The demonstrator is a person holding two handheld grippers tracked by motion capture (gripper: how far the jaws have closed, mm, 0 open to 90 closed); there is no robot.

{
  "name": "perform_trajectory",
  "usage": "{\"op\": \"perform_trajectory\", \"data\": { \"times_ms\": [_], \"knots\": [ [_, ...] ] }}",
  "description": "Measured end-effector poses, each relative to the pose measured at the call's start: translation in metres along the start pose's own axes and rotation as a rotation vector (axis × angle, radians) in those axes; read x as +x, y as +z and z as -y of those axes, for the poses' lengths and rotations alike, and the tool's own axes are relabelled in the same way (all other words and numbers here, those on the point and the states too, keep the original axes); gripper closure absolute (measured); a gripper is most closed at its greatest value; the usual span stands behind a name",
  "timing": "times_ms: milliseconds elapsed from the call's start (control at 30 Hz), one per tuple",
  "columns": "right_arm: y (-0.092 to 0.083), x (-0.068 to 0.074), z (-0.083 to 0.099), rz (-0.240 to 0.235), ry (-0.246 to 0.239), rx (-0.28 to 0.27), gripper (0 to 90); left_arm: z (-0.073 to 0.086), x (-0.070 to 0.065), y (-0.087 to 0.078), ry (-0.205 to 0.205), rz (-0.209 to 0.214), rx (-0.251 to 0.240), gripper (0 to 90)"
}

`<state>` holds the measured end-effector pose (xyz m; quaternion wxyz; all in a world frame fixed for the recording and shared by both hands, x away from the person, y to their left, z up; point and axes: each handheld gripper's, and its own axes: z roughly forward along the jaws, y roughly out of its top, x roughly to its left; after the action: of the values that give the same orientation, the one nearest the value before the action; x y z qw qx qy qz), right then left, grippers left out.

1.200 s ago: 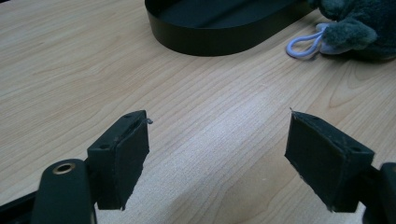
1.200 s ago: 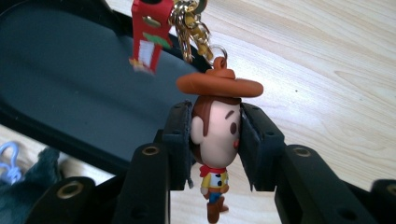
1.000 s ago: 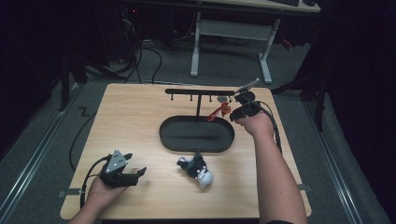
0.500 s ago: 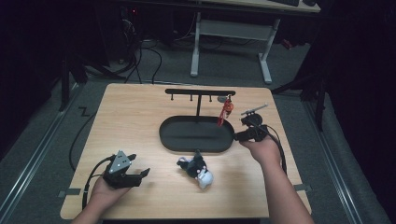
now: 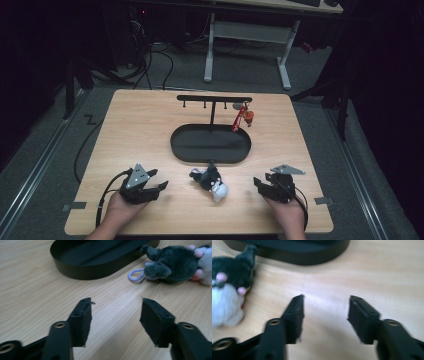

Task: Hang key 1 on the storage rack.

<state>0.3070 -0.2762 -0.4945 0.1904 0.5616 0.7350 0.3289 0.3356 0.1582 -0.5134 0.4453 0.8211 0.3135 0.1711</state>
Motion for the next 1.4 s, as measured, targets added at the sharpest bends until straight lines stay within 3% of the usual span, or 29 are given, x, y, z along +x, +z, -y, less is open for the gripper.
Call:
{"op": "perform_trajectory", "data": {
  "times_ms": [100,233,300,333,567,767,900,1033,1167,1267,1400],
  "knots": [
    [-0.009,-0.002,0.025,-0.007,0.035,-0.059,56.6,-0.012,-0.011,0.014,0.019,-0.036,0.011,58.7],
    [-0.021,-0.008,0.029,0.005,0.028,-0.088,63.3,-0.027,-0.021,0.033,0.008,-0.07,0.012,77.4],
    [-0.022,-0.014,0.03,-0.04,0.074,-0.096,67.1,-0.033,-0.027,0.044,-0.002,-0.075,0.009,84.6],
    [-0.022,-0.016,0.03,-0.05,0.065,-0.097,68.8,-0.036,-0.03,0.049,-0.005,-0.075,0.014,86.8],
    [-0.017,-0.01,0.031,-0.072,0.033,-0.08,69.3,-0.048,-0.051,0.083,-0.013,-0.04,0.075,88.3],
    [-0.015,-0.006,0.031,-0.089,0.013,-0.072,69.0,-0.055,-0.076,0.104,0.024,-0.01,0.1,87.5],
    [-0.016,-0.008,0.032,-0.093,0.019,-0.073,68.9,-0.051,-0.077,0.098,0.015,-0.026,0.092,86.5],
    [-0.015,-0.009,0.033,-0.096,0.021,-0.069,69.0,-0.037,-0.069,0.07,-0.026,-0.054,0.07,86.6],
    [-0.014,-0.008,0.032,-0.098,0.024,-0.068,68.9,-0.027,-0.076,0.044,0.019,-0.02,0.089,90.0],
    [-0.014,-0.007,0.032,-0.097,0.022,-0.063,69.0,-0.03,-0.083,0.045,0.02,-0.004,0.097,90.0],
    [-0.015,-0.006,0.033,-0.096,0.025,-0.068,69.0,-0.041,-0.083,0.063,0.016,-0.015,0.115,90.0]
  ]
}}
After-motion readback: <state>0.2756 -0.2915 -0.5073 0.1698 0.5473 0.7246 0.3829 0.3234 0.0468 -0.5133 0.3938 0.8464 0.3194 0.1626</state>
